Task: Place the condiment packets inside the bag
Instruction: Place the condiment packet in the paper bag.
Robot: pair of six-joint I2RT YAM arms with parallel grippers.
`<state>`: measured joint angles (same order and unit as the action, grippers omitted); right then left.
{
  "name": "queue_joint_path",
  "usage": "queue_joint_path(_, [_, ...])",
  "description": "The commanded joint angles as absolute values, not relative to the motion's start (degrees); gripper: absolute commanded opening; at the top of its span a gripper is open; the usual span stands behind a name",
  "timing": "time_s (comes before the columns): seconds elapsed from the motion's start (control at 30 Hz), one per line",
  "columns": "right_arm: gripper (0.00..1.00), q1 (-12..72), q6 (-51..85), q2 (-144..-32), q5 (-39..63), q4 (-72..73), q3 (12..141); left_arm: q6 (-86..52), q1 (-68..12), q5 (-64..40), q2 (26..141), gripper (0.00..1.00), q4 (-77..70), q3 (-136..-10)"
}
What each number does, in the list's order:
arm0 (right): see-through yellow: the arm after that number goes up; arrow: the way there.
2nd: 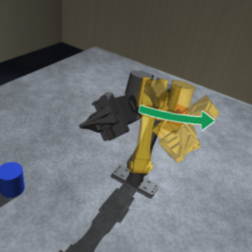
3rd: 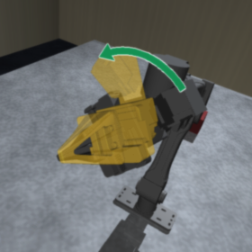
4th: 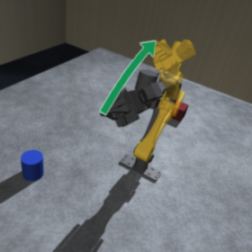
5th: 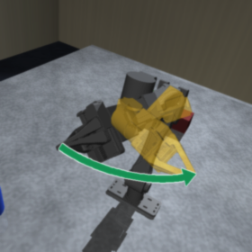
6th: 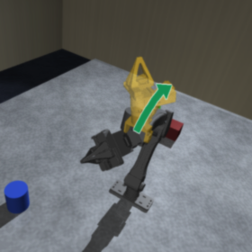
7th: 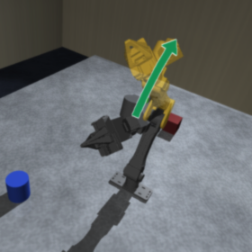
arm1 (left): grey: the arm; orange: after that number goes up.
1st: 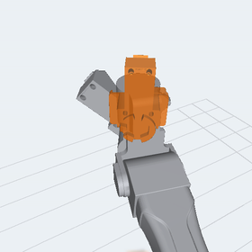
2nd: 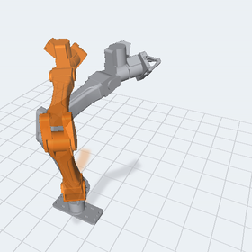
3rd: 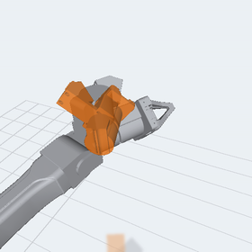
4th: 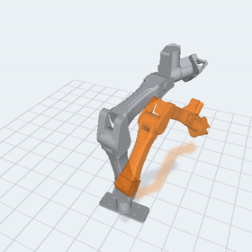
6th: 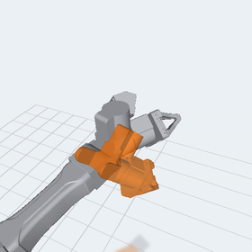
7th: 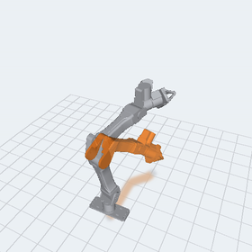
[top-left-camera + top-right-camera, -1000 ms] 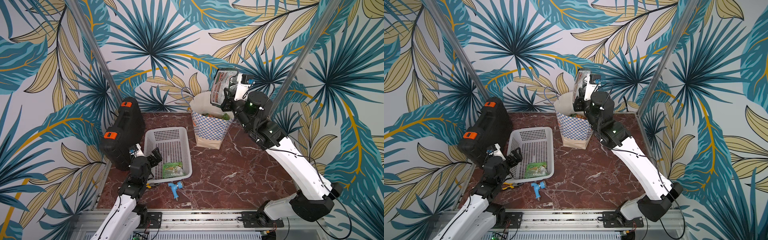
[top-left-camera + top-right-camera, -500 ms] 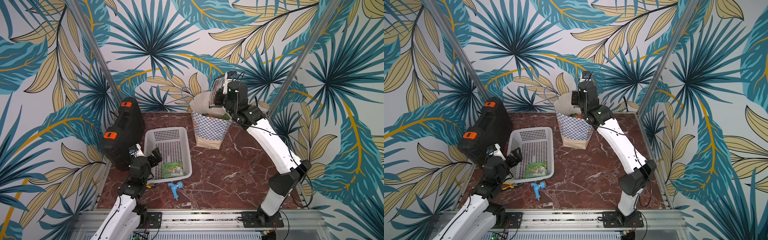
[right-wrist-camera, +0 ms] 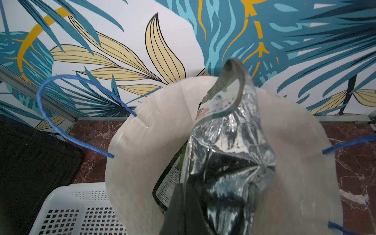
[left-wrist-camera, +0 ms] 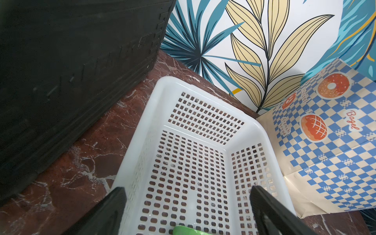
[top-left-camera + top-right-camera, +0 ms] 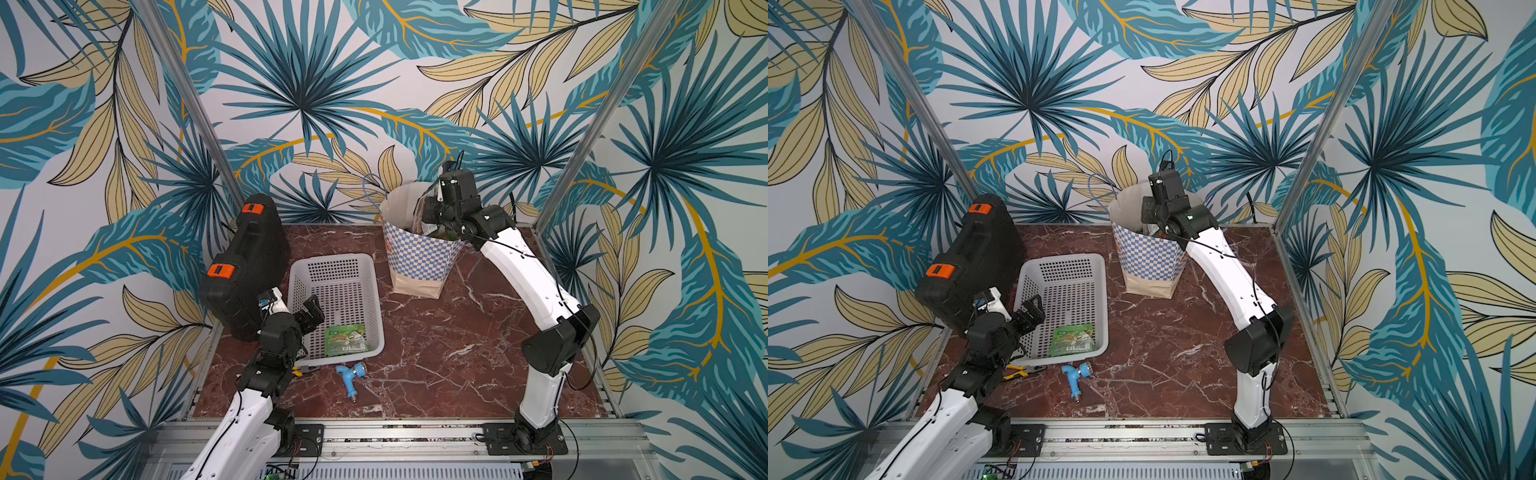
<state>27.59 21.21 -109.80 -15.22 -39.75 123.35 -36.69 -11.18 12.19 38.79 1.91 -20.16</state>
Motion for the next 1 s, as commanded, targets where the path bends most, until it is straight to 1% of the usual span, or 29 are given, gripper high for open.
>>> queue_joint_path(0.0, [0.00,27.28,22.68,-110.48,-12.77,-39.70,125.05,-36.39,-10.72,12.35,39.11,1.00,1.14,-18.72])
queue_joint_path(0.17, [0.00,27.22,22.07,-108.69,-10.95,-40.91,125.39,-36.43,-10.74,12.53,39.11,1.00,1.05,-18.62])
queue_joint_path(0.43, [0.00,27.24,20.32,-101.21,-10.15,-40.60,124.57,-36.31,-10.73,12.50,39.88,1.00,0.53,-18.63])
queue_joint_path(0.57, [0.00,27.25,19.66,-100.32,-10.63,-42.51,126.50,-36.30,-10.75,12.62,40.06,1.00,0.35,-18.55])
queue_joint_path(0.73, [0.00,26.62,19.38,-104.77,-9.69,-48.47,132.86,-36.30,-10.72,12.46,40.42,1.00,0.19,-18.63])
queue_joint_path(0.87, [0.00,25.26,19.95,-112.98,-5.05,-56.53,143.40,-36.22,-10.73,12.41,40.43,1.00,0.34,-18.70])
queue_joint_path(0.97, [0.00,24.02,20.91,-116.49,-1.45,-59.39,145.75,-36.22,-10.72,12.40,40.42,1.00,0.44,-18.75])
